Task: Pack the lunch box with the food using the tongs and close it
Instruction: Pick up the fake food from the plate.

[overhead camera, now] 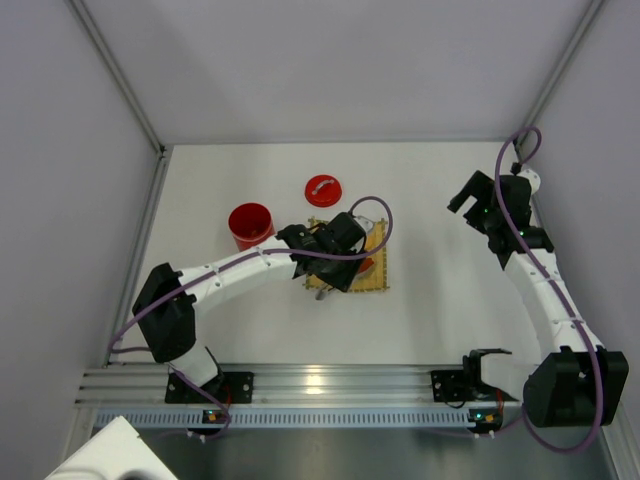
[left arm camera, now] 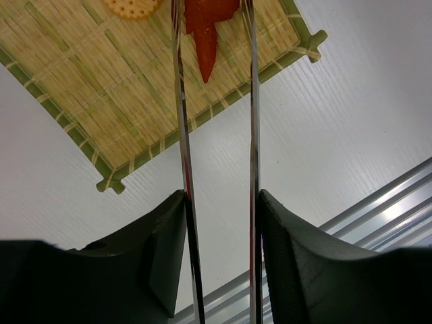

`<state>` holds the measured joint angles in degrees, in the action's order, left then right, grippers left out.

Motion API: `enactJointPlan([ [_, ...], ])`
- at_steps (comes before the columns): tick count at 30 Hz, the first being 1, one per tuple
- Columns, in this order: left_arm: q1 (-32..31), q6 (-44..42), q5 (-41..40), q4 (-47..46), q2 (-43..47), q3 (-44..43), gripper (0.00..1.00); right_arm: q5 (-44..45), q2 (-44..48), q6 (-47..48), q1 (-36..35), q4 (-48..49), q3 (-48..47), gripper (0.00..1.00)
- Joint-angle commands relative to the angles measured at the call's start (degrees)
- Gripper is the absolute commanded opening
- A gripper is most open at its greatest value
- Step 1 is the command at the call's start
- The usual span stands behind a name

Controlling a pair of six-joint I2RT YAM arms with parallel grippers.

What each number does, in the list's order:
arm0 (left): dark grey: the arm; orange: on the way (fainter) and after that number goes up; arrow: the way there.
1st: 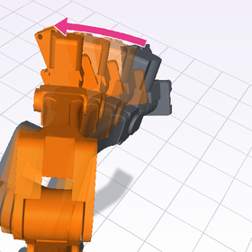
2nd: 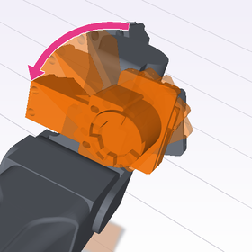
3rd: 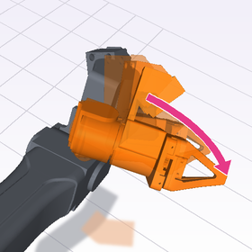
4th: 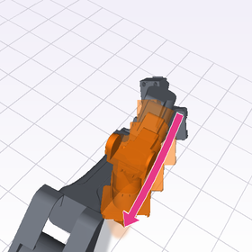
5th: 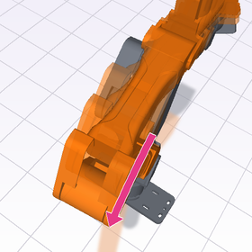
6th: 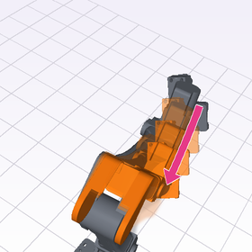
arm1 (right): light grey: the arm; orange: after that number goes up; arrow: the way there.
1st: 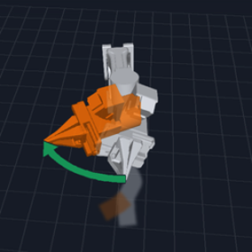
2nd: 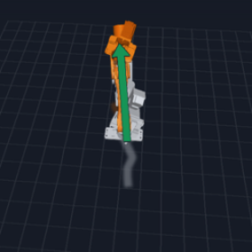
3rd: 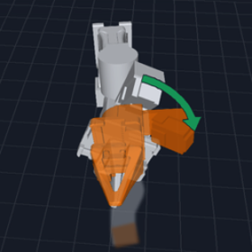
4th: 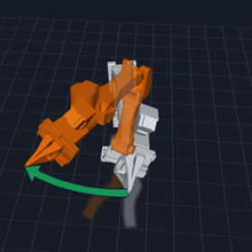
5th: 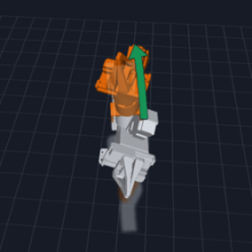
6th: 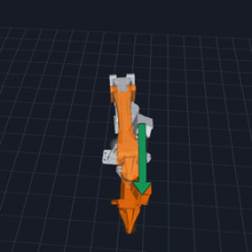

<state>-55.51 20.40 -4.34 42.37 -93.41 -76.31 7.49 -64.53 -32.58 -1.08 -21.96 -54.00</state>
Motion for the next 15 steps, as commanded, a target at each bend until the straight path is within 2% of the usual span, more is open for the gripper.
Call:
enactJointPlan([
  [1,0.0,-0.7,-0.4,-2.8,0.0,-0.1,0.49,1.0,1.4,0.8,-0.5,2.1,-0.9,1.0],
  [6,0.0,-0.8,-0.5,-2.8,0.0,-0.3,0.42,1.0,1.4,0.7,-0.5,2.4,-0.9,1.0],
  [15,0.0,-1.3,-2.5,-0.8,2.6,-1.9,0.38,1.1,1.4,0.8,-0.5,2.3,-0.9,0.99],
])
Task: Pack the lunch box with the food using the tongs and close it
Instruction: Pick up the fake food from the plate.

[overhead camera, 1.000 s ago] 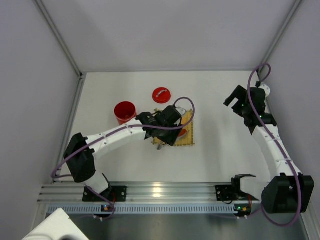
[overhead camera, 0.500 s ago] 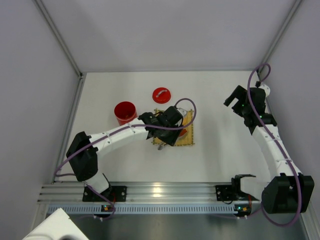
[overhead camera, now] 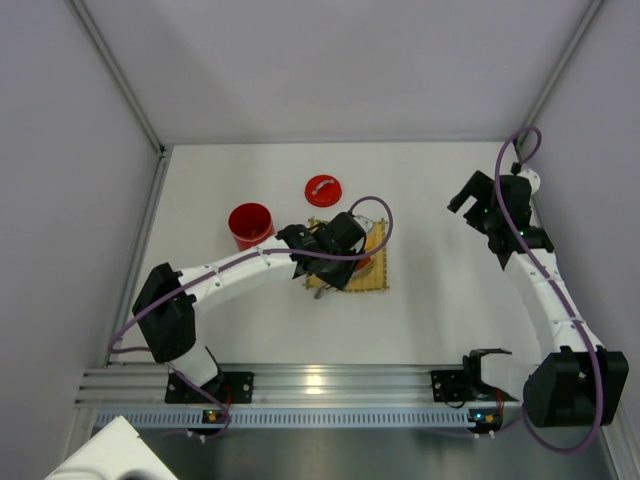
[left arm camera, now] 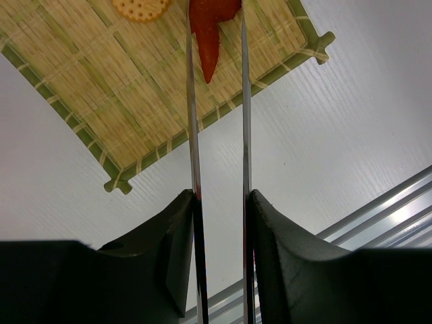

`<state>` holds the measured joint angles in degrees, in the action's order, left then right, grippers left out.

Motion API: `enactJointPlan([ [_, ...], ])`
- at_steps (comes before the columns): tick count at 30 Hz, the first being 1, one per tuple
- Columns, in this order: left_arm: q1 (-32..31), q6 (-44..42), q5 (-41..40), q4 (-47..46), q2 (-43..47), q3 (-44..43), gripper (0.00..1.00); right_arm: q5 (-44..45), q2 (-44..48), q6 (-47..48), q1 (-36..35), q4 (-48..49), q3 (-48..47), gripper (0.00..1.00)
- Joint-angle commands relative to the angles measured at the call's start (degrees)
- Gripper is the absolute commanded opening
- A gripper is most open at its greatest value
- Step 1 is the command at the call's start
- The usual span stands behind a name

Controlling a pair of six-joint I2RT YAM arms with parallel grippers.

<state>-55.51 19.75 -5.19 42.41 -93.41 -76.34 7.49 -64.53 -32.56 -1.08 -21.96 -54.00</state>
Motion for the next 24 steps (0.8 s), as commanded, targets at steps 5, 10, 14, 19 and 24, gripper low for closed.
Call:
enactJointPlan([
  [5,0.0,-0.9,-3.2,1.1,5.2,-3.3,0.38,1.0,1.3,0.7,-0.5,2.4,-1.0,0.99],
  [10,0.0,-0.9,-4.6,2.7,7.3,-4.2,0.38,1.0,1.3,0.7,-0.4,2.4,-1.2,1.0],
  [14,0.0,-0.9,-7.3,4.8,9.6,-5.0,0.39,1.0,1.2,0.5,-0.4,2.2,-1.4,0.99],
  [19,0.1,-0.9,-12.4,8.0,11.7,-7.2,0.39,0.9,1.0,0.4,-0.5,2.1,-1.5,0.99],
  [24,1.8,-0.1,-17.0,11.5,15.2,-8.7,0.39,0.6,0.7,0.4,-0.5,1.9,-2.1,0.99],
])
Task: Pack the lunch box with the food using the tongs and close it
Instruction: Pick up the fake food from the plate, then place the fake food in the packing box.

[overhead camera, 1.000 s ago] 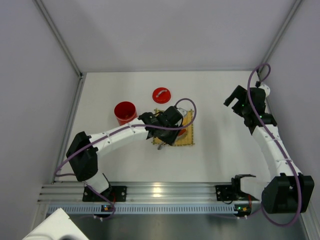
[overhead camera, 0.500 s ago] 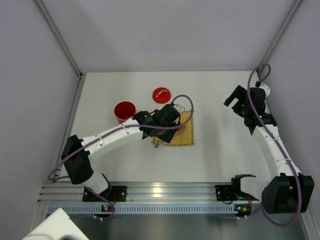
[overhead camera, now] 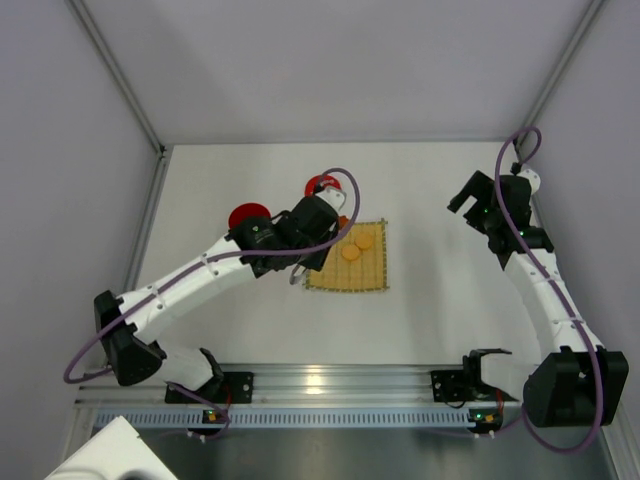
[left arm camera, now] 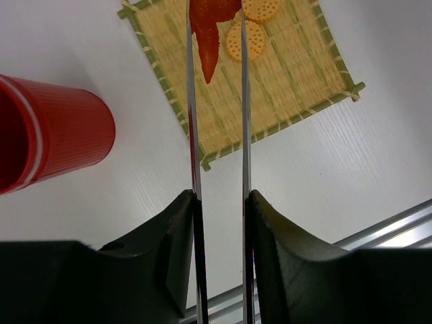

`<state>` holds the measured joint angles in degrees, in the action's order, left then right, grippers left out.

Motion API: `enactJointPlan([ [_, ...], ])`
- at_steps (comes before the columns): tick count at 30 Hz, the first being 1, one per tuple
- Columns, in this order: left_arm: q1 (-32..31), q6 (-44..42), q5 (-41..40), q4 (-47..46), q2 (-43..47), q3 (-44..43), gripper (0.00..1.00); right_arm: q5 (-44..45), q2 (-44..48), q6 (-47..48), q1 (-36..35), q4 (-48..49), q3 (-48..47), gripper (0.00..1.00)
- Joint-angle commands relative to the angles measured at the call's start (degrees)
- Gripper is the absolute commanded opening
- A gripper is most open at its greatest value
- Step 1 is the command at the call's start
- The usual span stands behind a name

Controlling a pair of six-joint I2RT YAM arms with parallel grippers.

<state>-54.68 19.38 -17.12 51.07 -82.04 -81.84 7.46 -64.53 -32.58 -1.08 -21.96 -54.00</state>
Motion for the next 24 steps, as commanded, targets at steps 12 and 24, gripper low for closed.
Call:
enactJointPlan([
  [12,7.4,4.5,-12.5,10.5,12.2,-3.1,0.4,-0.6,-0.6,0.0,-0.4,2.1,-2.9,1.0],
  [24,13.8,5.8,-13.0,12.7,16.1,-0.2,0.41,-1.7,-2.2,-0.3,-0.5,2.7,-3.0,0.99],
])
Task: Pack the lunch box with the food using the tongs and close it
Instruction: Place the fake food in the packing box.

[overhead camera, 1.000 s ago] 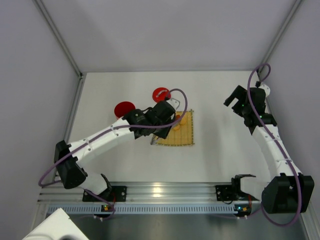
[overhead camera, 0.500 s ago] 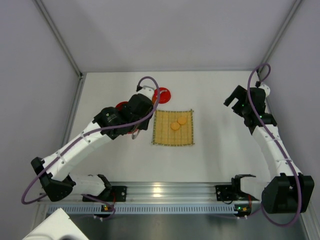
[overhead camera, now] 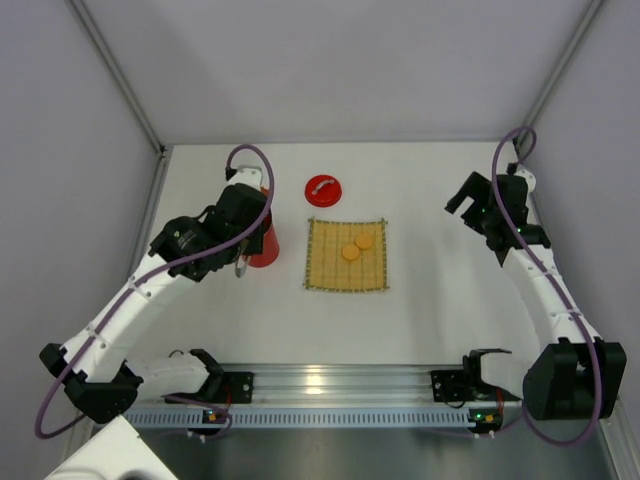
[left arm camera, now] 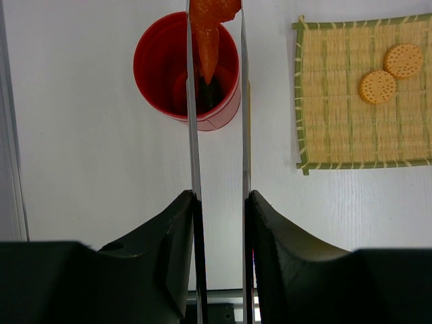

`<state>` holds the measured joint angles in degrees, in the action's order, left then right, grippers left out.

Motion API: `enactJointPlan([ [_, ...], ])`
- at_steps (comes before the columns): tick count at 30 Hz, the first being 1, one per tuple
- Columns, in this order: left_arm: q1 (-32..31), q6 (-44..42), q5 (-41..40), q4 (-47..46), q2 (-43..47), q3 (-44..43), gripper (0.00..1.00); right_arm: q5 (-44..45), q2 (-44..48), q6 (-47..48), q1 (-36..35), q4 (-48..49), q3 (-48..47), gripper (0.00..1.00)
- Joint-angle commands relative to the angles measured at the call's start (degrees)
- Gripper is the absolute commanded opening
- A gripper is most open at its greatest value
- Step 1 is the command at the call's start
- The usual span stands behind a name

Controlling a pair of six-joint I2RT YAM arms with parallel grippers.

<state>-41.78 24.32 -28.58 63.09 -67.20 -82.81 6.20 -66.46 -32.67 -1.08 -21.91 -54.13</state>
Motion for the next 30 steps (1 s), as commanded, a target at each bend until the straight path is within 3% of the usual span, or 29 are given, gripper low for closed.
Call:
enactJointPlan([
  [1,1.5,0.8,-1.5,0.7,1.4,1.2,0.41,-0.5,-0.3,-0.2,-0.5,2.7,-2.9,1.0],
  [14,3.3,0.7,-0.4,0.1,1.9,3.7,0.45,-0.5,-0.3,-0.3,-0.5,2.8,-2.5,0.99],
  [23,3.4,0.3,-0.1,-0.2,1.9,3.4,0.55,-0.5,-0.2,-0.2,-0.5,2.7,-2.6,0.99],
  [30,3.4,-0.8,1.4,-1.0,1.5,2.3,0.54,-0.6,0.0,-0.2,-0.4,2.8,-2.6,1.0],
])
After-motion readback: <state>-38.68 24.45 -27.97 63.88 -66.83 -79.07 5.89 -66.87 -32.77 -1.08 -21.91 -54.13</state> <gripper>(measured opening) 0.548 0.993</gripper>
